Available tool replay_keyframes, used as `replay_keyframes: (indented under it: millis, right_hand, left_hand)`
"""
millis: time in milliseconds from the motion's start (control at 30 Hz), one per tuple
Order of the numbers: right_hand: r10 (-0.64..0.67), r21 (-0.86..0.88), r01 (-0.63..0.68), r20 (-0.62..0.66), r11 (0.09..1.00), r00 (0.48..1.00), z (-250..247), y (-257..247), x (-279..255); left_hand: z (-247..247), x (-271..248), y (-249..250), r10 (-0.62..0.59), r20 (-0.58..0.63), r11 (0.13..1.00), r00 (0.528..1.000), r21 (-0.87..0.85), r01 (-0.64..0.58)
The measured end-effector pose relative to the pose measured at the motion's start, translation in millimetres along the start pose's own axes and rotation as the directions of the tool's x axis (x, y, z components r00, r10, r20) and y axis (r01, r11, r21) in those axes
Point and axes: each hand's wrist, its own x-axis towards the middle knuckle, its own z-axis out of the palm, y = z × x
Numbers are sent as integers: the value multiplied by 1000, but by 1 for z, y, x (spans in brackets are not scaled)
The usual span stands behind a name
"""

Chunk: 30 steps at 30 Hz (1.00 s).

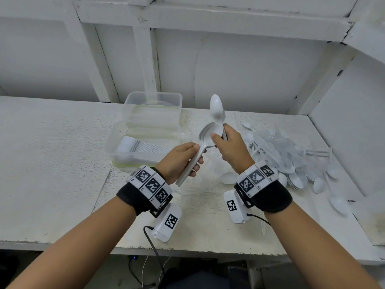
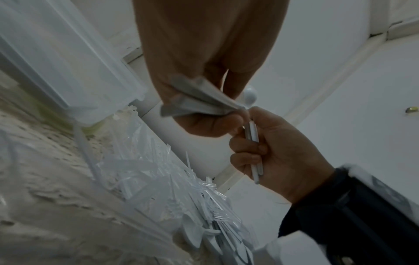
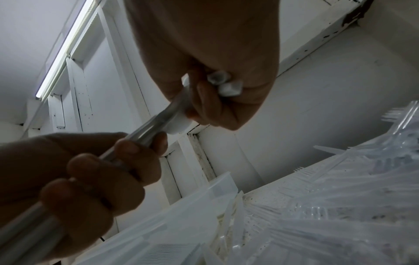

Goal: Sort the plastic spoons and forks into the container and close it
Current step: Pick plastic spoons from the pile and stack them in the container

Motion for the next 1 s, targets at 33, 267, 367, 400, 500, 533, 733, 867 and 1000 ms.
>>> replay_keyframes:
  millis: [33,267,367,400,500,533,733,867,1000]
  right_hand:
    - [-1,-2,1,-8,1000,1000,0,0,0]
    - [13,77,-10,-38,997,999,5,-1,-4]
    - [14,87,-12,-21,996,1000,5,-1,-6]
    - [14,90,-12,-17,996,1000,5,-1,-6]
    - [24,107,-24,-2,994,1000,5,-1,-8]
    - [29,113,-28,-2,993,1000,5,0,-9]
    - [29,113,-27,-21,993,999,5,2,-11]
    - [-21,77,25,-48,997,999,7,3,-13]
    - [16,45,-14,-42,999,999,8,7,-11]
  left_hand:
    - [0,-1,0,8,-13,1000,1000,-17,-8]
    - [8,-8,1,42,-42,999,998,-7,-43]
    - [9,-10,1,39,-58,999,998,-7,-39]
    - [9,-11,1,38,-64,999,997,-5,-39]
    - [12,-12,1,39,-100,999,994,20,-38]
    - [13,-12,0,44,-119,999,992,35,-40]
    - [11,-8,-6,32,-189,998,982,60,-21]
    - [9,-9,-5,-32,-109,998,994,50,38]
    - [9,-10,-3,-54,3,998,999,12,54]
